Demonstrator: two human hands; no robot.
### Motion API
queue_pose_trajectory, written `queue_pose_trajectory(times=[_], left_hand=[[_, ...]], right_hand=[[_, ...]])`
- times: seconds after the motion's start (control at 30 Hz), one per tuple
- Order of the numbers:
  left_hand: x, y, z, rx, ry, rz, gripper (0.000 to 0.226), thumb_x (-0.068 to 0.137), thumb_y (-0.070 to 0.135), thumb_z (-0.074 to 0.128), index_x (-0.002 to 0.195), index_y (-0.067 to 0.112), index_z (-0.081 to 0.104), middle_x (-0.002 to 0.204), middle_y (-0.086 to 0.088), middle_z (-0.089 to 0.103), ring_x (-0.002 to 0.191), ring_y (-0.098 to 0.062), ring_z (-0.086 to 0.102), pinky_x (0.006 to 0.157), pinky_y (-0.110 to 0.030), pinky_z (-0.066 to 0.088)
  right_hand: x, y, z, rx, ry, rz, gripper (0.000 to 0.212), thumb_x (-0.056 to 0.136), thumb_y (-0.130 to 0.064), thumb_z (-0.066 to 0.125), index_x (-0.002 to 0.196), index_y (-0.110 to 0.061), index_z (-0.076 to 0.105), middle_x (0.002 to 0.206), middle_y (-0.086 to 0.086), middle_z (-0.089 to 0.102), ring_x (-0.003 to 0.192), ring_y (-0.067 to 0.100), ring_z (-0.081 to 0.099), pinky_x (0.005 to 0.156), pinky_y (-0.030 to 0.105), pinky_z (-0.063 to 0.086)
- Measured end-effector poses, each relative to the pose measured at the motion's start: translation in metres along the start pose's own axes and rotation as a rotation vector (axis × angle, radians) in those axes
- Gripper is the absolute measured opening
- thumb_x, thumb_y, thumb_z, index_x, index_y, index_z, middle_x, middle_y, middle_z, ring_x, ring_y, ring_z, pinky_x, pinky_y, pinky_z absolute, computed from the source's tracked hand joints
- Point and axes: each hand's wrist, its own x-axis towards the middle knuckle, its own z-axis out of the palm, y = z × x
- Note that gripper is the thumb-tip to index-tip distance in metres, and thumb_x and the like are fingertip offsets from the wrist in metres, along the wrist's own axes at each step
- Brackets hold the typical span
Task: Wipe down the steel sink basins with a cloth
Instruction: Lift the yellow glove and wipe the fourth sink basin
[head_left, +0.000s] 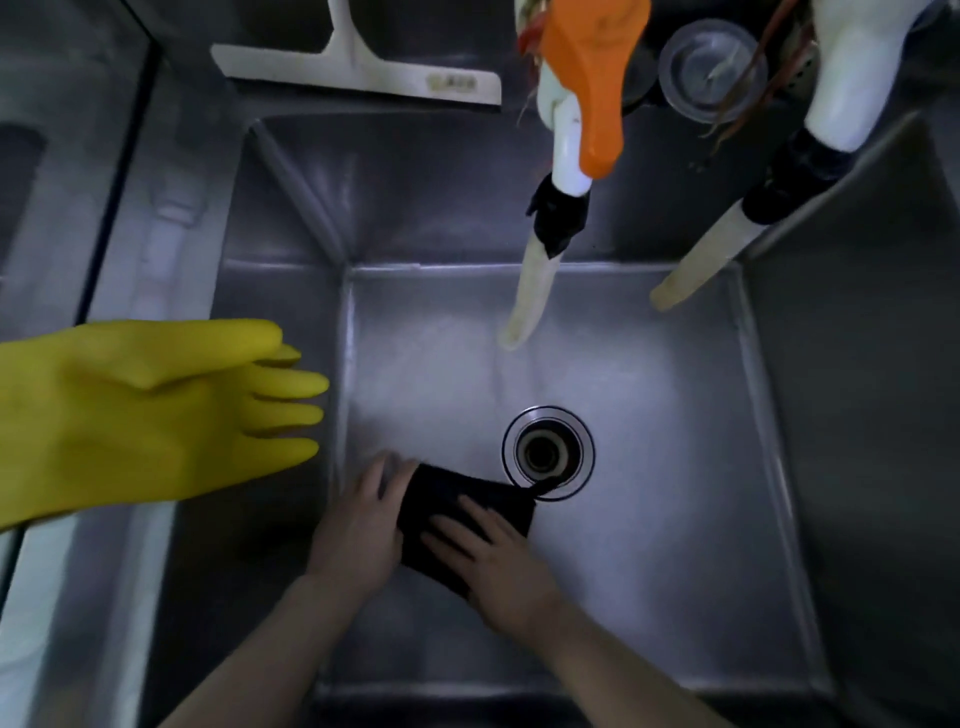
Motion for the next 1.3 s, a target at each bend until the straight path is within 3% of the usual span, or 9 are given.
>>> queue_pose_trajectory(times=[0.07,0.17,0.27,0.5,0.7,0.87,0.97,1.1,1.3], left_hand=[[0.002,0.003,0.003,-0.019,-0.008,0.034,0.074,0.081,0.012,0.053,0.147,0.025,0.024,0.152,-0.004,0.023,0.128,-0.031,0.044,0.100,-0.040,0.046],[0.006,0.005,0.005,-0.036,0.002,0.030,0.075,0.079,0.015,0.056,0.146,0.027,0.025,0.152,-0.002,0.023,0.132,-0.028,0.041,0.097,-0.041,0.048],[0.009,0.002,0.005,-0.045,0.064,0.011,0.075,0.079,0.016,0.060,0.146,0.024,0.028,0.150,-0.006,0.028,0.131,-0.030,0.041,0.102,-0.039,0.044],[0.003,-0.019,-0.005,-0.058,0.167,-0.066,0.079,0.078,0.007,0.061,0.148,0.013,0.025,0.151,-0.015,0.027,0.137,-0.035,0.033,0.112,-0.042,0.036],[-0.013,-0.011,0.004,-0.065,0.063,-0.040,0.074,0.079,0.005,0.056,0.146,0.021,0.028,0.148,-0.014,0.029,0.128,-0.038,0.041,0.103,-0.043,0.043],[-0.021,0.012,0.025,-0.054,-0.119,0.093,0.070,0.084,0.016,0.054,0.147,0.026,0.026,0.151,-0.005,0.026,0.133,-0.030,0.035,0.100,-0.046,0.046],[-0.023,0.027,0.040,0.018,-0.187,0.138,0.069,0.087,0.024,0.055,0.148,0.025,0.023,0.152,-0.004,0.022,0.133,-0.029,0.029,0.097,-0.044,0.048],[-0.019,0.042,0.045,-0.031,-0.104,0.187,0.063,0.084,0.019,0.058,0.142,0.020,0.034,0.146,-0.003,0.033,0.127,-0.028,0.037,0.094,-0.045,0.049],[-0.012,0.063,0.045,0.024,-0.167,0.196,0.057,0.081,0.009,0.056,0.135,0.018,0.041,0.133,-0.008,0.039,0.117,-0.031,0.041,0.091,-0.047,0.049]], right_hand=[[0.001,0.020,-0.008,0.026,0.040,0.119,0.073,0.073,-0.033,0.072,0.141,-0.032,0.047,0.148,-0.008,0.045,0.139,0.030,0.038,0.110,0.045,0.036],[0.028,0.065,-0.028,0.105,0.118,0.308,0.077,0.089,-0.025,0.055,0.154,-0.029,0.013,0.162,-0.005,0.010,0.149,0.031,0.000,0.118,0.048,0.006],[0.067,0.093,-0.054,0.118,0.160,0.372,0.073,0.094,-0.027,0.050,0.154,-0.029,0.007,0.162,-0.005,0.005,0.148,0.032,-0.005,0.118,0.049,0.004],[0.105,0.038,-0.044,0.041,0.173,0.169,0.065,0.095,-0.025,0.049,0.152,-0.029,0.019,0.160,-0.003,0.015,0.148,0.033,0.002,0.117,0.051,0.010],[0.012,-0.008,0.023,0.055,0.034,-0.124,0.063,0.093,-0.022,0.051,0.151,-0.029,0.026,0.160,-0.002,0.022,0.149,0.034,0.003,0.118,0.051,0.004],[-0.052,0.013,0.035,0.084,-0.121,-0.143,0.071,0.089,-0.016,0.051,0.152,-0.031,0.022,0.161,-0.006,0.016,0.149,0.029,-0.005,0.119,0.047,0.000],[-0.059,0.023,0.023,0.107,-0.100,-0.139,0.068,0.086,-0.009,0.053,0.149,-0.026,0.033,0.159,-0.004,0.023,0.149,0.028,0.004,0.119,0.045,0.009],[-0.057,0.024,0.012,0.179,0.104,0.025,0.053,0.079,-0.010,0.062,0.132,-0.013,0.056,0.143,0.011,0.047,0.130,0.034,0.045,0.104,0.046,0.041],[-0.058,0.030,0.012,0.175,0.062,0.404,0.069,0.081,-0.044,0.066,0.140,-0.021,0.039,0.134,0.005,0.045,0.120,0.027,0.042,0.094,0.038,0.039]])
